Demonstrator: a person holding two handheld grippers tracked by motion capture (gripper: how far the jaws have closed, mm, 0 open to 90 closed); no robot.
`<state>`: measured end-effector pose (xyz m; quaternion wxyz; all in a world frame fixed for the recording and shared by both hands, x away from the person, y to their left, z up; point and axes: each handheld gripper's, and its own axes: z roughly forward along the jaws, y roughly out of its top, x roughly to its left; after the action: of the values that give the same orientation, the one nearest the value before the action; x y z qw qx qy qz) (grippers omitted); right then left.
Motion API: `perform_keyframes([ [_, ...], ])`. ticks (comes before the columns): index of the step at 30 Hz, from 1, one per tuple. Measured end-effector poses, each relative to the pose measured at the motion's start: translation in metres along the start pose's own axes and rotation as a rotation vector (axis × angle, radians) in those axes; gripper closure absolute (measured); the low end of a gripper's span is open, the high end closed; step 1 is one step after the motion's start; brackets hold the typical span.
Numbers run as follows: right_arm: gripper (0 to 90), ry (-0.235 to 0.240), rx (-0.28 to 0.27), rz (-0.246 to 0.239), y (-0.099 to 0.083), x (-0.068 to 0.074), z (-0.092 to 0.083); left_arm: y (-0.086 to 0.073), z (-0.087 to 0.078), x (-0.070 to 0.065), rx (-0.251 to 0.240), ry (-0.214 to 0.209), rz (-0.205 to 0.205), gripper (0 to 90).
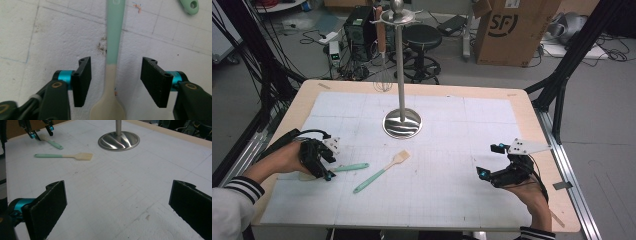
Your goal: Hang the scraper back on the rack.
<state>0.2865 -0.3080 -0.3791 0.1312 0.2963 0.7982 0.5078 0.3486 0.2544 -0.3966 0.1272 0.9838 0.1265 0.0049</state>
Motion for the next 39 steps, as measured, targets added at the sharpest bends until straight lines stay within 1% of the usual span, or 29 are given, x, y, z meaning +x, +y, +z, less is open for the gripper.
perform_keyframes([
  [1, 0.1, 0.0, 0.0, 0.0, 0.0, 0.0, 0.0, 0.0, 0.0, 0.001, 0.012, -0.002, 0.009, 46.4],
  [2, 0.1, -0.001, -0.001, -0.003, 0.0, 0.0, 0.0, 0.0, 0.002, 0.0, 0.008, -0.001, -0.004, 47.2],
  [3, 0.1, -0.001, -0.002, -0.003, 0.0, 0.0, 0.0, 0.0, 0.002, 0.0, 0.02, -0.001, 0.005, 47.8],
  [4, 0.1, -0.002, 0.0, 0.0, 0.0, 0.0, 0.0, 0.0, 0.003, 0.0, 0.017, -0.002, -0.004, 49.4],
  [6, 0.1, -0.001, -0.001, 0.001, 0.0, 0.0, -0.001, 0.0, 0.004, 0.001, 0.032, -0.003, 0.003, 53.9],
  [7, 0.1, -0.001, -0.001, 0.002, 0.0, 0.0, -0.001, 0.0, 0.005, 0.0, 0.031, -0.005, -0.007, 54.5],
  [9, 0.1, -0.002, -0.001, 0.002, 0.0, 0.0, -0.001, 0.0, 0.005, 0.001, 0.041, -0.01, -0.002, 58.6],
  [10, 0.1, -0.003, -0.001, 0.001, 0.0, 0.0, 0.0, 0.0, 0.006, 0.0, 0.04, -0.009, -0.008, 58.7],
  [11, 0.1, 0.0, 0.0, 0.0, 0.0, 0.0, 0.0, 0.001, 0.006, 0.001, 0.052, -0.006, 0.001, 58.7],
  [12, 0.1, 0.002, 0.0, 0.0, 0.0, 0.0, 0.0, 0.001, 0.007, 0.001, 0.045, -0.005, -0.01, 58.9],
  [14, 0.1, 0.001, 0.003, 0.0, 0.0, 0.0, 0.0, 0.001, 0.008, 0.002, 0.06, -0.005, 0.002, 60.1],
  [15, 0.1, 0.0, 0.003, 0.0, 0.0, 0.0, 0.0, 0.001, 0.009, 0.001, 0.058, -0.008, -0.002, 60.9],
  [17, 0.1, 0.0, 0.004, 0.001, 0.0, 0.0, 0.0, 0.002, 0.009, 0.001, 0.061, -0.009, 0.005, 63.8],
  [19, 0.1, -0.001, 0.004, -0.001, 0.0, 0.0, 0.001, 0.001, 0.009, 0.001, 0.058, -0.012, -0.007, 67.1],
  [21, 0.1, -0.001, 0.004, 0.0, -0.001, 0.0, 0.001, 0.001, 0.009, 0.001, 0.065, -0.008, 0.005, 69.0],
  [22, 0.1, 0.0, 0.006, 0.0, -0.001, 0.0, 0.001, 0.001, 0.009, 0.0, 0.065, -0.008, -0.002, 69.4],
  [23, 0.1, 0.0, 0.007, -0.001, -0.001, 0.0, 0.001, 0.002, 0.009, 0.001, 0.074, -0.002, 0.005, 70.1],
  [24, 0.1, 0.0, 0.006, -0.001, -0.001, 0.0, 0.001, 0.002, 0.009, 0.0, 0.064, 0.001, -0.01, 70.8],
  [25, 0.1, 0.001, 0.006, 0.0, -0.001, 0.0, 0.001, 0.002, 0.009, -0.001, 0.071, 0.005, -0.013, 72.7],
  [26, 0.1, 0.001, 0.008, 0.002, -0.001, 0.0, 0.001, 0.003, 0.009, -0.001, 0.082, 0.003, -0.008, 76.5],
  [27, 0.1, 0.0, 0.008, 0.002, -0.001, 0.0, 0.002, 0.003, 0.01, -0.002, 0.074, 0.004, -0.011, 78.5],
  [32, 0.1, 0.001, 0.011, 0.003, -0.001, 0.0, 0.002, 0.004, 0.01, -0.004, 0.086, 0.011, -0.013, 79.0],
  [33, 0.1, 0.002, 0.01, 0.001, -0.001, 0.0, 0.002, 0.005, 0.01, -0.004, 0.098, 0.018, -0.007, 79.0],
  [35, 0.1, 0.004, 0.014, -0.001, -0.001, 0.001, 0.003, 0.006, 0.011, -0.006, 0.1, 0.027, -0.01, 79.3],
  [36, 0.1, 0.005, 0.016, 0.002, -0.001, 0.001, 0.004, 0.007, 0.011, -0.006, 0.106, 0.031, -0.007, 79.6],
  [37, 0.1, 0.003, 0.017, -0.007, -0.001, 0.001, 0.004, 0.007, 0.011, -0.006, 0.11, 0.034, 0.002, 79.9],
  [39, 0.1, 0.006, 0.014, -0.003, -0.001, 0.001, 0.004, 0.009, 0.011, -0.007, 0.122, 0.039, 0.003, 80.2],
])
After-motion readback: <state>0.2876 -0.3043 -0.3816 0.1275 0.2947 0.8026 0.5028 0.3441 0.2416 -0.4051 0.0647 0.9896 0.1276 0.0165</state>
